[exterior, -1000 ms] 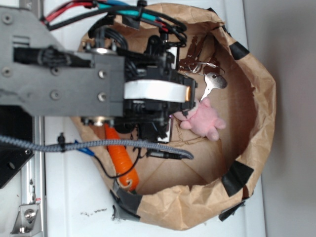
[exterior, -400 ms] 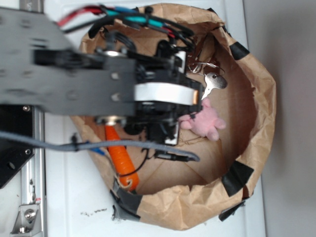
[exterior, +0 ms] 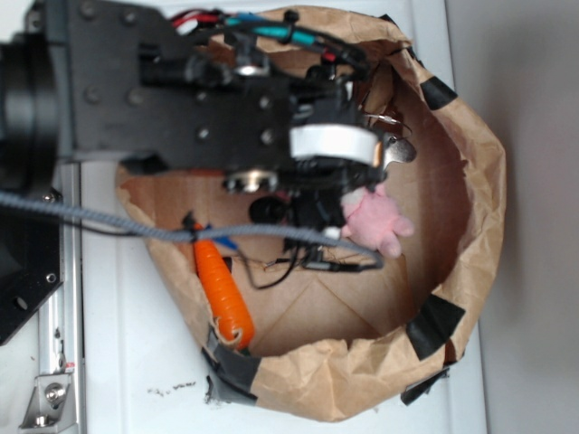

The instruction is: Grab the silver keys.

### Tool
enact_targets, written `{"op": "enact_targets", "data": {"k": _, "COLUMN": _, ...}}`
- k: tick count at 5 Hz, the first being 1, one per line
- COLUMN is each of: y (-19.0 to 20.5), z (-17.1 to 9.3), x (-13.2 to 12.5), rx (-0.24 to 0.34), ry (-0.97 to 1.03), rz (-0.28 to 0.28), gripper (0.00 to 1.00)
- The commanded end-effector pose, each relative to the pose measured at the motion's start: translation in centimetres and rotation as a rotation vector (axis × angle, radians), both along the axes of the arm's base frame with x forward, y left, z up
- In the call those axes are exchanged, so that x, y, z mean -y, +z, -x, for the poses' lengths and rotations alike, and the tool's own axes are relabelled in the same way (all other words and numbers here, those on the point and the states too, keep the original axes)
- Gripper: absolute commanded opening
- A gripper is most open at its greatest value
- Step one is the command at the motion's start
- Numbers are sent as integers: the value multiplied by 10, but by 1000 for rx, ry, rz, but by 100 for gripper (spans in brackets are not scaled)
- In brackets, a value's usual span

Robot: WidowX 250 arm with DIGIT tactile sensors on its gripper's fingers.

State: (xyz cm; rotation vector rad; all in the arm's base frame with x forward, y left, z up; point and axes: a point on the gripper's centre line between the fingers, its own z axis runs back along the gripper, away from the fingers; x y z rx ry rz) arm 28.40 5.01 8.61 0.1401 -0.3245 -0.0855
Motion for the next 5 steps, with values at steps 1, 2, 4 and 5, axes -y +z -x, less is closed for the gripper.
{"op": "enact_targets", "data": {"k": 1, "y": 22, "z": -6, "x": -18, "rx": 66, "ry": 28, "rz": -25, "gripper": 100}}
{"op": "enact_targets", "data": {"k": 2, "y": 15, "z": -8, "x": -24, "rx": 71, "ry": 56, "rz": -68, "gripper": 100}}
{"op": "enact_targets", "data": {"k": 4, "y": 6, "z": -13, "x": -28, "rx": 110, "ry": 106, "rz": -137, "gripper": 100}}
{"op": "enact_targets", "data": {"k": 5, "y": 1, "z": -27, "x": -28, "rx": 111, "ry": 130, "rz": -138, "gripper": 100}}
